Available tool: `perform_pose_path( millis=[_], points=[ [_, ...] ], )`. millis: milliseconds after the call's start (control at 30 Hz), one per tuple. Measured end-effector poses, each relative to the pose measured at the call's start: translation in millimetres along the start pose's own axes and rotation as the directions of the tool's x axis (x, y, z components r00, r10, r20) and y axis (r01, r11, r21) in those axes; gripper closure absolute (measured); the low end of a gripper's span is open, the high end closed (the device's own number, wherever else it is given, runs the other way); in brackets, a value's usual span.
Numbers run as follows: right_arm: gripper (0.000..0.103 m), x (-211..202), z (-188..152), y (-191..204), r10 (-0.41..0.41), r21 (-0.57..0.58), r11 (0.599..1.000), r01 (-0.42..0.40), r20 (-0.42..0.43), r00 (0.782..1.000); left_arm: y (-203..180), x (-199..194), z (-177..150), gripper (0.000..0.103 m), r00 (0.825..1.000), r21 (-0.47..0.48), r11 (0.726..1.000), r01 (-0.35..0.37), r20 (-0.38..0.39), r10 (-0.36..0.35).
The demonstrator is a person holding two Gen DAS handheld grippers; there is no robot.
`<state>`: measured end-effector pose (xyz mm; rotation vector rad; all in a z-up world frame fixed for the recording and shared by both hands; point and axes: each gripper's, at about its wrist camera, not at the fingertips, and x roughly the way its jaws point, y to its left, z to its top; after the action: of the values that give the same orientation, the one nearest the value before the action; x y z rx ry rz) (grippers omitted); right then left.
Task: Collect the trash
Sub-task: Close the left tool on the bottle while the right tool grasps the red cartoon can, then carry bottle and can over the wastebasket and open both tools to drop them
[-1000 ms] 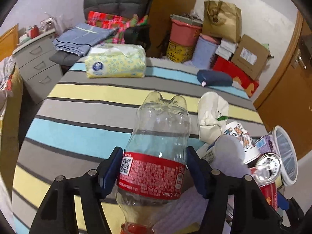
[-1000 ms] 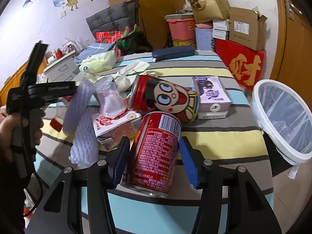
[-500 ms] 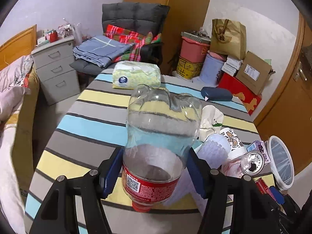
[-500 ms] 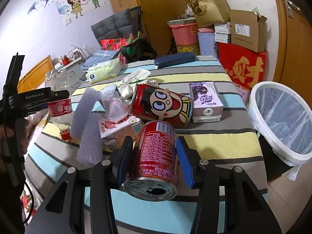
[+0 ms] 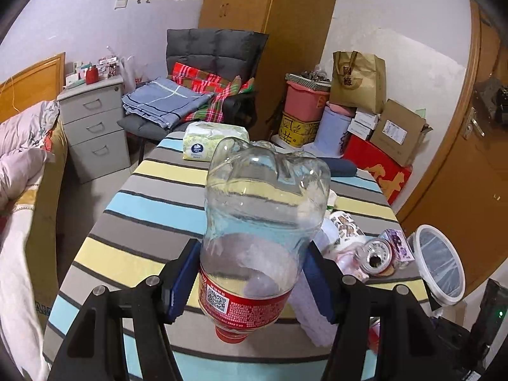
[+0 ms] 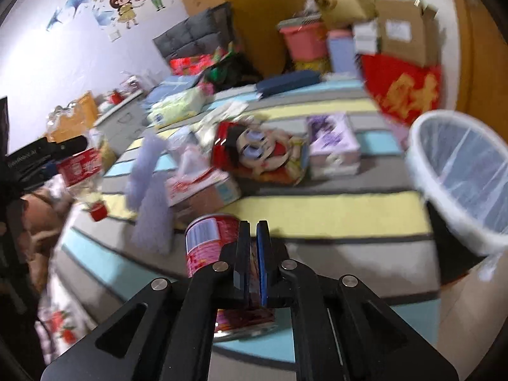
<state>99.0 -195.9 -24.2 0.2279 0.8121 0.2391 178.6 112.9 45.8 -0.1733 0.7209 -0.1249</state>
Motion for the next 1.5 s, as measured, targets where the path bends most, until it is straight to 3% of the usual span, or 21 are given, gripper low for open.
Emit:
perform_pose_path(
  millis=[67,133,167,233,400,500,567,833,1100,1267,1500],
  points=[
    [0.073,-4,-1,6,-0.010,-0.016,1.000,0.010,0.012,1.000,1,-6,-3,0.039,1.000,-0.005,1.000,0.002,0.003,-0.002],
    [0.041,-11,-3,15,0.023,-0.055,0.998,-0.021,0.038,0.999,4,-13,-7,0.039,1.000,-0.014,1.000,-0.001,0.014,0.001],
    [0.040,-13,-5,20,0.065,-0.072,0.995,-0.062,0.036,0.997,4,-16,-8,0.039,1.000,-0.013,1.000,-0.001,0.018,0.001],
    [0.040,-7,-11,30,0.117,-0.105,0.987,-0.118,-0.015,0.993,7,-21,-12,0.039,1.000,-0.019,1.000,-0.002,0.021,0.003],
    [0.039,18,-28,54,0.085,-0.200,0.974,-0.106,-0.114,0.990,8,-31,-20,0.039,1.000,-0.021,1.000,0.017,0.017,-0.017],
    [0.040,27,-30,59,0.062,-0.209,0.974,-0.088,-0.130,0.990,7,-36,-24,0.039,0.999,-0.022,0.999,0.035,0.009,-0.035],
    [0.049,27,-30,60,0.069,-0.209,0.974,-0.093,-0.119,0.990,3,-40,-27,0.039,0.999,-0.018,0.999,0.044,0.008,-0.044],
    [0.049,3,-24,38,0.052,-0.167,0.984,-0.059,-0.043,0.998,-22,-54,-33,0.039,0.996,0.018,0.995,0.094,0.010,-0.094],
    [0.049,-43,-5,-6,0.014,-0.081,0.997,-0.007,0.086,0.996,-81,-54,-26,0.039,0.982,0.095,0.978,0.186,0.003,-0.187],
    [0.049,-66,7,-44,-0.068,-0.007,0.998,0.069,0.149,0.986,-130,-43,-23,0.039,0.965,0.143,0.954,0.263,-0.021,-0.263],
    [0.049,-84,20,-87,-0.172,0.068,0.984,0.162,0.196,0.965,-203,-13,-16,0.039,0.924,0.174,0.907,0.383,-0.078,-0.375]
  ],
)
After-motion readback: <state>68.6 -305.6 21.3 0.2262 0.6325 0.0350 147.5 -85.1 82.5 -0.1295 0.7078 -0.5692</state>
